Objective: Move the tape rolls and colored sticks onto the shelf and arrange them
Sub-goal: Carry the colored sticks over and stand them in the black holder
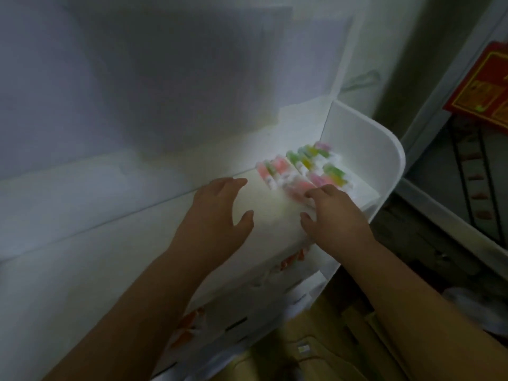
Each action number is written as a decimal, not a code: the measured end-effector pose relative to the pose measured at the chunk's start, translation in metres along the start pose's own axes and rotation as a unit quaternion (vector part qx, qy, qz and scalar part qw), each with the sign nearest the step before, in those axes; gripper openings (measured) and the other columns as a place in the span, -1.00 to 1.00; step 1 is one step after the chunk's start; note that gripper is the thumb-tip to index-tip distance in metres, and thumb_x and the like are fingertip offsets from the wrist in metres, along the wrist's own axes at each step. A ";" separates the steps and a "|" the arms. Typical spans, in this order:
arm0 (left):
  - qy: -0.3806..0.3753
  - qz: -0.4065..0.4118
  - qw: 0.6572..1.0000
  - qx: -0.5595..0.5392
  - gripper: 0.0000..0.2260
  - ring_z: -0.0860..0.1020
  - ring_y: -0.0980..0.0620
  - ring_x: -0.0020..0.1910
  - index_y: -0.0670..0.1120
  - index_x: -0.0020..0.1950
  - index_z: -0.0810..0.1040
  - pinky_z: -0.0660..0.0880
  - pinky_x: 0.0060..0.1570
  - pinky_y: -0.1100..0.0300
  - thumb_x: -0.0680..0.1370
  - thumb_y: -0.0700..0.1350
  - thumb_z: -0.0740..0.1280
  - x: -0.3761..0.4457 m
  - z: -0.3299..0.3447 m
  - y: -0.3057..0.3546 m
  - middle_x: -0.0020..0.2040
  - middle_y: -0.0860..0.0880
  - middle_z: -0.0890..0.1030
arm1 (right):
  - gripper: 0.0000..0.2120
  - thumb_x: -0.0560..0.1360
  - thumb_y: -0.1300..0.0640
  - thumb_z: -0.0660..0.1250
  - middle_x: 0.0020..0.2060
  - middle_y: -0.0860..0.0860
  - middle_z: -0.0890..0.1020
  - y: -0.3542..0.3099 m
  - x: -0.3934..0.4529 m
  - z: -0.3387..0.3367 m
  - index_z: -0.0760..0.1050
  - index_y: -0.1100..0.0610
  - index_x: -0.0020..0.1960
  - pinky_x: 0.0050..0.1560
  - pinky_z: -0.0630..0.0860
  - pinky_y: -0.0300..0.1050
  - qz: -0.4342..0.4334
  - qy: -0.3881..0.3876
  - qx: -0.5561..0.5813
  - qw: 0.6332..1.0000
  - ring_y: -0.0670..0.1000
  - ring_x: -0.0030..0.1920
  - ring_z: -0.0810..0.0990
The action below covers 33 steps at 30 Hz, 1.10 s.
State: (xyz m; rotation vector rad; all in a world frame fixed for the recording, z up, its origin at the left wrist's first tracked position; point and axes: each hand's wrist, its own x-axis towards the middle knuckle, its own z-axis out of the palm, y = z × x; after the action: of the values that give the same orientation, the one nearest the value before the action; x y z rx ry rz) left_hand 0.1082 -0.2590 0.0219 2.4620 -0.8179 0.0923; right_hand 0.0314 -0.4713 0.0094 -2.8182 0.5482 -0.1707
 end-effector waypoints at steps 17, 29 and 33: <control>0.014 -0.100 0.992 0.071 -0.52 0.32 0.02 0.39 0.06 0.48 0.34 0.29 0.34 0.14 0.57 0.08 0.30 0.070 0.040 0.037 0.41 0.06 0.41 | -0.72 0.67 0.00 0.12 -0.12 0.04 0.55 0.046 0.077 0.022 0.53 0.11 -0.02 0.17 0.45 0.02 -0.119 -0.057 -0.028 0.991 0.13 0.06 0.56; -0.018 -0.184 0.983 0.019 -0.79 0.55 -0.03 -0.05 -0.10 0.11 0.54 0.41 -0.10 0.21 0.61 0.00 0.25 0.134 0.084 0.043 -0.03 -0.04 0.53 | -0.63 0.53 -0.21 0.35 -0.17 -0.22 0.62 0.084 0.072 -0.005 0.57 -0.04 0.25 -0.21 0.51 -0.36 -0.041 -0.006 0.302 0.952 -0.25 -0.19 0.59; 0.004 -0.237 0.971 -0.019 -0.75 0.60 -0.11 -0.09 -0.08 0.00 0.51 0.55 -0.11 0.07 0.52 0.07 0.21 0.152 0.100 0.031 -0.07 -0.09 0.59 | -0.64 0.51 -0.30 0.31 -0.21 -0.20 0.65 0.090 0.066 -0.018 0.60 -0.07 0.12 -0.28 0.45 -0.47 -0.026 0.005 0.371 0.928 -0.27 -0.19 0.61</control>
State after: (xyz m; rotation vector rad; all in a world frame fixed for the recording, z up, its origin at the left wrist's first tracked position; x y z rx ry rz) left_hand 0.2045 -0.4122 -0.0142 2.5468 -0.2085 -0.0878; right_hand 0.0573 -0.5809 0.0057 -2.0906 0.3151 -0.3231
